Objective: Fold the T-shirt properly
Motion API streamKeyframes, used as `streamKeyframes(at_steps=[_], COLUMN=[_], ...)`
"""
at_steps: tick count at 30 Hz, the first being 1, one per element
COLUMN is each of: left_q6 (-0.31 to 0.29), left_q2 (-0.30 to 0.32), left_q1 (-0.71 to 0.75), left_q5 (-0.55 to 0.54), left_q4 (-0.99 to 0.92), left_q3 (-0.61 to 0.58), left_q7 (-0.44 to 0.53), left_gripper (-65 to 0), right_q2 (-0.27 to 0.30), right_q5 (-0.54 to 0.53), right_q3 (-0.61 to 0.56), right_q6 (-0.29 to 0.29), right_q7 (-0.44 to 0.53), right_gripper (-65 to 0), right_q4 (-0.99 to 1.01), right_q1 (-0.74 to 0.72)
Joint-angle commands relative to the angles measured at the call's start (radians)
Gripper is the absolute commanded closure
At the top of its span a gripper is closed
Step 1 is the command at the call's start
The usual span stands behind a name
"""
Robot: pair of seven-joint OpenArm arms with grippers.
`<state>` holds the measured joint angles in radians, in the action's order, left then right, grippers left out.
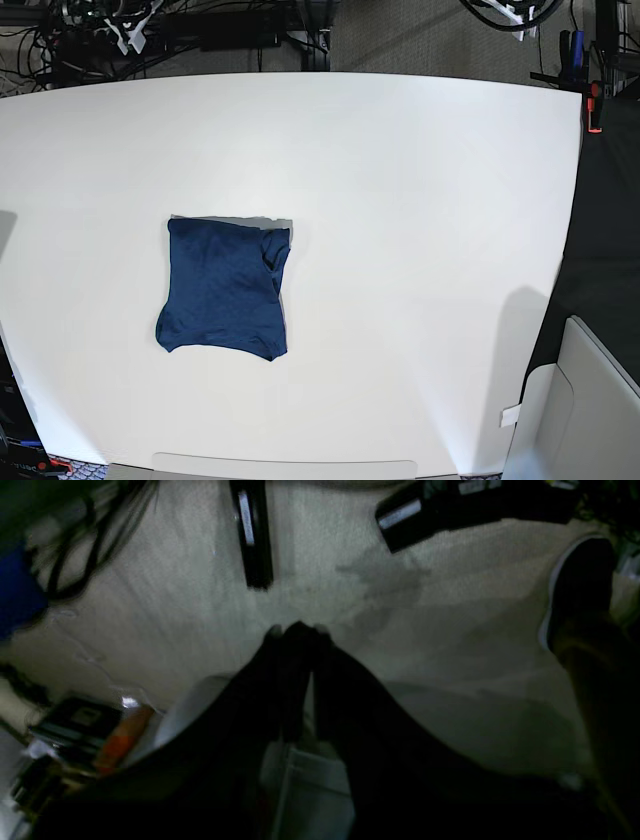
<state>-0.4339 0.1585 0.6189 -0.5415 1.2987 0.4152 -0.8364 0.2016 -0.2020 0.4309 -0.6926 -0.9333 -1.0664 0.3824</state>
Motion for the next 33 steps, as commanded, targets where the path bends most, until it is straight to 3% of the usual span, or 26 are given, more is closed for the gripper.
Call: streamKeyframes(at_steps=[1, 7, 11, 16, 20, 25, 33], left_q6=[-0.01, -0.009, -0.009, -0.009, -0.009, -0.009, -0.009], left_q2=[0.008, 0.01, 0.01, 0.008, 0.003, -0.001, -0.053], left_q1=[-0.011, -0.123, -0.228, -0.336, -0.356, -0.39, -0.411], left_q5=[-0.015, -0.015, -0.015, -0.015, -0.015, -0.015, -0.015], left_q4=[-0.041, -0.35, -0.588, -0.838, -0.924, -0.982, -0.982], left_q3=[-0.022, -0.106, -0.164, -0.279, -0.437, -0.56, -0.58], left_q7=[0.021, 0.17, 0.277, 0.417, 0.52, 0.566, 0.566], left_gripper=[0.0, 0.0, 0.0, 0.0, 0.0, 0.0, 0.0], right_q2=[0.014, 0.011, 0.003, -0.064, -0.141, -0.199, -0.227], right_q5=[0.022, 0.201, 0.304, 0.451, 0.612, 0.743, 0.778], right_q3=[0.003, 0.003, 0.003, 0.003, 0.003, 0.001, 0.007], right_q6=[-0.006, -0.006, -0.006, -0.006, 0.095, 0.158, 0.258], right_q7=[0.017, 0.244, 0.316, 0.409, 0.503, 0.627, 0.702], right_gripper=[-2.4, -2.4, -2.4, -2.4, -2.4, -2.4, -2.4], right_q4=[0.044, 0.288, 0.41, 0.463, 0.495, 0.584, 0.61], right_q1=[-0.023, -0.156, -0.239, -0.293, -0.296, -0.296, -0.28])
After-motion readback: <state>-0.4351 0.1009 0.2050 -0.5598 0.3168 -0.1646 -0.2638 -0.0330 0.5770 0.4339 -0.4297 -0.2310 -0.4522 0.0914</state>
